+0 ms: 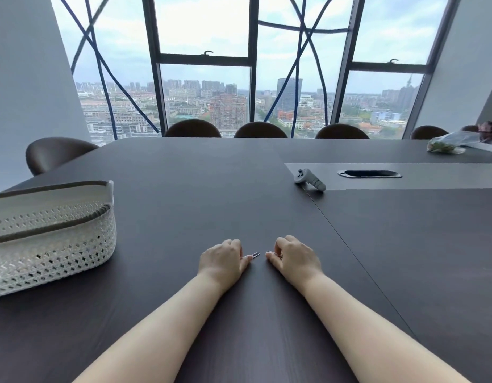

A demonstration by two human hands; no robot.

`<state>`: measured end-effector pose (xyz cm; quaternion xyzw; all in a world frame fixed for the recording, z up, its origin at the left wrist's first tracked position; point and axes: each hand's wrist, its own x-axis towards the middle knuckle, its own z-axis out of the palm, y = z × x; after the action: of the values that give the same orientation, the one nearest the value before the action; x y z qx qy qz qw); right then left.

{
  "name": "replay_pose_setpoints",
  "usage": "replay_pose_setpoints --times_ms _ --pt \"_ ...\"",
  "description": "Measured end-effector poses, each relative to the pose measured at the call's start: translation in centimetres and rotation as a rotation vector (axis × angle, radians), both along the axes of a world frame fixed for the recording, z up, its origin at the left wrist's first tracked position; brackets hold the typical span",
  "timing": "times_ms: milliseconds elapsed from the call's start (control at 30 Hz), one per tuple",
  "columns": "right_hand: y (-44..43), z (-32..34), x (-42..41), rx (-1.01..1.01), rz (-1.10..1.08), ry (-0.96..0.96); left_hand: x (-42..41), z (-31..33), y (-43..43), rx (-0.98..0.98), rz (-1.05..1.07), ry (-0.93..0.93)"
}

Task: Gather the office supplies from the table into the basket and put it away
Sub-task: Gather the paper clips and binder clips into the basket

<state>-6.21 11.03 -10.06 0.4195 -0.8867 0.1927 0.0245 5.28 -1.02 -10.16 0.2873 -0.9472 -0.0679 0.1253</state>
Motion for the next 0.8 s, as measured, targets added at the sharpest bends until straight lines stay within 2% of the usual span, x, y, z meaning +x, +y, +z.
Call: replay_pose_setpoints --times_ms 367,600,800 --pt "-0.4 -0.2 0.4 0.089 -0.039 0.118 0.1 -0.3 0.0 -0.097 0.01 -0.021" --pt "-0.5 0.0 0.7 0.113 -0.01 0.125 0.3 -0.2 0.1 -0.1 -0.014 0.086" --pt "0.5 0.3 0.5 0.002 0.071 0.015 2.1 1.0 -1.2 -0.107 -0.029 0.106"
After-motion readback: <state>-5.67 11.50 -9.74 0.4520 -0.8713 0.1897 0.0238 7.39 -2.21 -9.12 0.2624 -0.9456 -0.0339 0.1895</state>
